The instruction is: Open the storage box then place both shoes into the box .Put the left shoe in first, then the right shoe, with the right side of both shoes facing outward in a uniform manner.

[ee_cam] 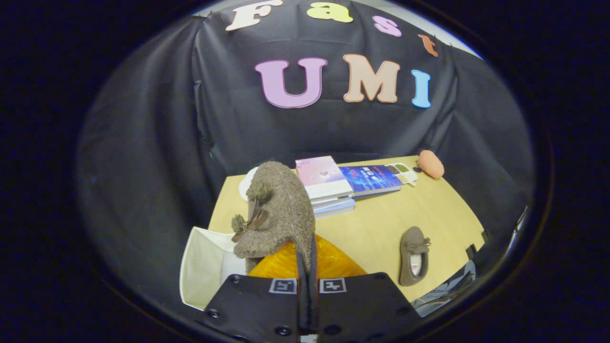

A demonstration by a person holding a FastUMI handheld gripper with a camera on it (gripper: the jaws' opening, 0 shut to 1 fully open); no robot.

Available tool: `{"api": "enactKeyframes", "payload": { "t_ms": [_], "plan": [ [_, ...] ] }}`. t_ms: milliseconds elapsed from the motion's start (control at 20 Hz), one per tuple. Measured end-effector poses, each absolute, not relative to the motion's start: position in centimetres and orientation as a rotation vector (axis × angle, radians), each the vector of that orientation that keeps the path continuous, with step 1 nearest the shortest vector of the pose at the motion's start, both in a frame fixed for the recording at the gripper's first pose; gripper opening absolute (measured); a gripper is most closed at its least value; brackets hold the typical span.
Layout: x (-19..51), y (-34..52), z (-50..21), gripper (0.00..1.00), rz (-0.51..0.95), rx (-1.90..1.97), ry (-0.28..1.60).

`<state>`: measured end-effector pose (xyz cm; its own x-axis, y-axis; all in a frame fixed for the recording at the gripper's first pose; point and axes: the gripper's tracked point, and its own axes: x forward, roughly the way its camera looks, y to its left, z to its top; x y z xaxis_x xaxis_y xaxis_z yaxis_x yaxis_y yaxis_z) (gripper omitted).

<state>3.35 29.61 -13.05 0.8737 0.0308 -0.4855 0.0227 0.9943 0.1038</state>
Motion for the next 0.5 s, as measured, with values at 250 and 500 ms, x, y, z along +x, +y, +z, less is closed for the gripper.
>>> {"api": "enactKeyframes", "payload": {
  "t_ms": [250, 500],
  "plan": [
    [3.0, 35.9, -13.3, 0.03, 0.019, 0.186, 0.562],
    [2.2, 40.8, -17.9, 0.03, 0.020, 0.248, 0.681]
  ]
}}
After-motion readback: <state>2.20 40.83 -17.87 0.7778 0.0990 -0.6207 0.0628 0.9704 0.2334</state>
